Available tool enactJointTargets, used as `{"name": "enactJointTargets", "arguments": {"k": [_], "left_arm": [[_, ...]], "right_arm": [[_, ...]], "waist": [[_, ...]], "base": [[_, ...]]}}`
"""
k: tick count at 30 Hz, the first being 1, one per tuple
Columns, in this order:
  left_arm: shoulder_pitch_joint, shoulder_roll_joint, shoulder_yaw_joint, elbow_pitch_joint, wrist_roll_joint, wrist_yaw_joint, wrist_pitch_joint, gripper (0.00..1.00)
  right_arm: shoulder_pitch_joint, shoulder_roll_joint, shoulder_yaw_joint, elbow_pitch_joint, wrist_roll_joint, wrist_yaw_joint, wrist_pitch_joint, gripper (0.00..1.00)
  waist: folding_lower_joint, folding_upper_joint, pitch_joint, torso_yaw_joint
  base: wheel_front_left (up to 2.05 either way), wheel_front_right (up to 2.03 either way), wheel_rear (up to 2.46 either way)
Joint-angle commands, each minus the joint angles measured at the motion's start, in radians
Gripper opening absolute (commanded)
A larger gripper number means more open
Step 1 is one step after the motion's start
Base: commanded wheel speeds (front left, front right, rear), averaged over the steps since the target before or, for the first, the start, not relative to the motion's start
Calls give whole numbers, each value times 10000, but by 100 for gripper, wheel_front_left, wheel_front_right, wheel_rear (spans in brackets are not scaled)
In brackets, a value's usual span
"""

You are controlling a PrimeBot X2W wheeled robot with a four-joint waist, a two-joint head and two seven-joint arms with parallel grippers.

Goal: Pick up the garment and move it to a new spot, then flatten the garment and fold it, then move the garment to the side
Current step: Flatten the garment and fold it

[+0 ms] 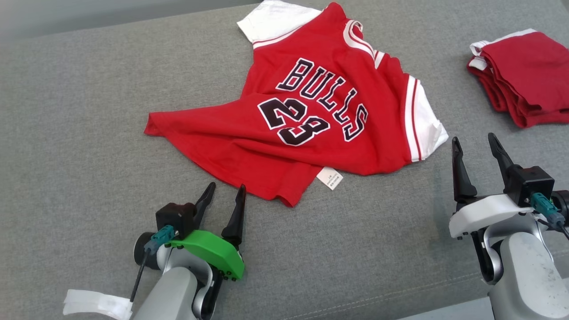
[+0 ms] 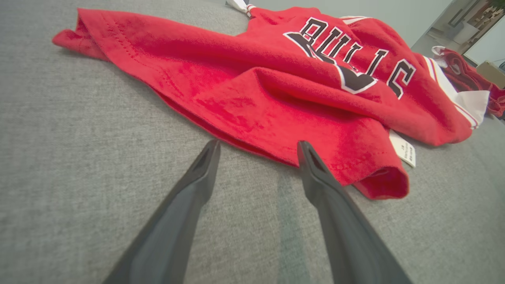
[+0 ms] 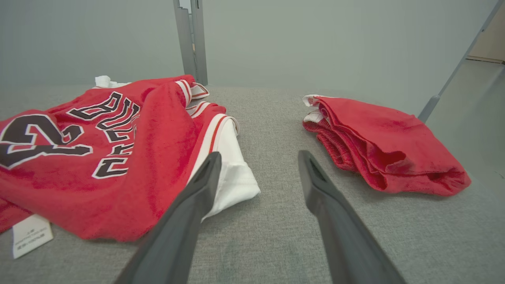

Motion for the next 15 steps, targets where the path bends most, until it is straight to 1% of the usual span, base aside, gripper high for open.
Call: {"name": "enactJointTargets", "arguments": {"k": [1,5,10,11,12,13,14,15], "left_arm": [[-233,47,73,97,-135,-57,-4,100],[-537,49,322,652,-354,32,2,100],[-870,46,321,1083,-670,-71,16,100],[-949,44,283,1119,-640,-82,17,76],[-1015,44,262,1134,-663,-104,17,2],[-1075,39,223,1144,-627,-133,16,0],[-1163,39,280,1070,-520,-159,16,0],[-1233,41,418,1005,-378,-96,13,0]], "right_arm": [[-80,-31,-3,44,98,-16,-54,100],[-209,17,28,91,177,-14,-95,100],[-326,65,131,131,234,-16,-125,100],[-363,76,144,125,235,-16,-133,100],[-375,84,151,115,238,-16,-142,100],[-383,93,150,105,243,-14,-150,100],[-389,99,127,96,255,-16,-152,100],[-406,87,115,120,277,-16,-154,100]], "waist": [[0,0,246,-291],[0,0,392,-456],[0,0,548,-582],[0,0,572,-591],[0,0,596,-591],[0,0,616,-582],[0,0,638,-554],[0,0,659,-512]], "base": [[0,0,0],[0,0,0],[0,0,0],[0,0,0],[0,0,0],[0,0,0],[0,0,0],[0,0,0]]}}
